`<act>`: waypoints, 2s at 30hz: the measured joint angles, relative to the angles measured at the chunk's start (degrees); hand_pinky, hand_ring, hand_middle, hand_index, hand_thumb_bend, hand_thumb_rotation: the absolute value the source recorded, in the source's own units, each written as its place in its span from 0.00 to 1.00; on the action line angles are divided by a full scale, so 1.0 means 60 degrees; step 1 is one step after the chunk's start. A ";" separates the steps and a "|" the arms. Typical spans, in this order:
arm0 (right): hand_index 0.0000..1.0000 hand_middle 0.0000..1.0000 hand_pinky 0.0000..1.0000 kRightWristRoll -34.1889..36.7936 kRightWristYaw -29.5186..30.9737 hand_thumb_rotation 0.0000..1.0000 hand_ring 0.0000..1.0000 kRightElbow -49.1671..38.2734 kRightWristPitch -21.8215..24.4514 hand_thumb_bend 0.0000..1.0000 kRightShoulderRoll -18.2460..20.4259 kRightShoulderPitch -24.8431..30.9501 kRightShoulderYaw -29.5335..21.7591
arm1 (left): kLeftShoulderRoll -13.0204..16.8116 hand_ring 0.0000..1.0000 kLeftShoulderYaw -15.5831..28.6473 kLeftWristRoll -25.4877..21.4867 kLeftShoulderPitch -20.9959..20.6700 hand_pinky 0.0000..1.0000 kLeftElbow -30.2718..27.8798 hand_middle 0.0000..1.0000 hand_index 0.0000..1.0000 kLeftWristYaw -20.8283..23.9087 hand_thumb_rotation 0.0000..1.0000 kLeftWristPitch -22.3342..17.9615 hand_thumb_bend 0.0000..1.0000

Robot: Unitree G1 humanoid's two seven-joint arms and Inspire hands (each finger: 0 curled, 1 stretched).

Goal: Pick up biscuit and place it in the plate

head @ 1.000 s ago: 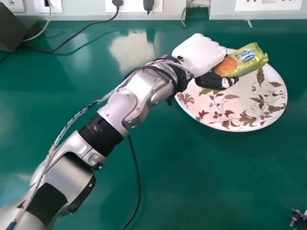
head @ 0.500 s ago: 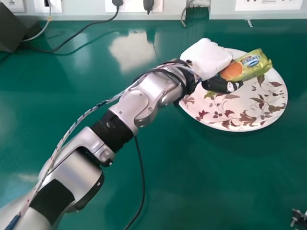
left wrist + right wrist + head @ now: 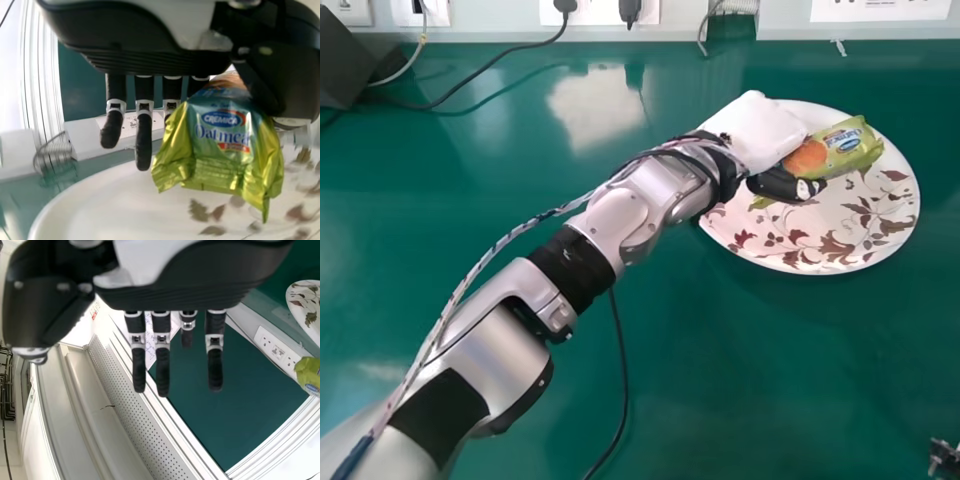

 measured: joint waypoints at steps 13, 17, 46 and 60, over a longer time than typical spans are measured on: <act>0.65 0.61 0.47 -0.0087 -0.0175 0.10 0.57 -0.0281 0.0026 0.85 0.0008 0.0029 0.0128 | -0.0501 0.38 -0.0253 -0.0203 -0.0423 0.17 0.1437 0.47 0.53 0.0333 0.00 -0.0053 0.50; 0.65 0.61 0.43 -0.0088 -0.0174 0.11 0.55 -0.0292 0.0020 0.83 0.0009 0.0029 0.0162 | -0.0610 0.38 -0.0326 -0.0196 -0.0521 0.16 0.1956 0.48 0.53 0.0378 0.00 -0.0071 0.50; 0.49 0.54 0.33 -0.0031 -0.0138 0.06 0.45 -0.0283 -0.0009 0.53 0.0009 0.0036 0.0103 | -0.1385 0.37 -0.1210 -0.0156 -0.1174 0.17 0.4123 0.47 0.54 0.1259 0.00 -0.0173 0.50; 0.49 0.64 0.43 -0.0514 0.0054 0.07 0.58 0.0160 -0.0461 0.52 0.0013 0.0016 -0.0034 | -0.1391 0.31 -0.1446 -0.0211 -0.1301 0.23 0.4225 0.45 0.52 0.1042 0.01 -0.0309 0.52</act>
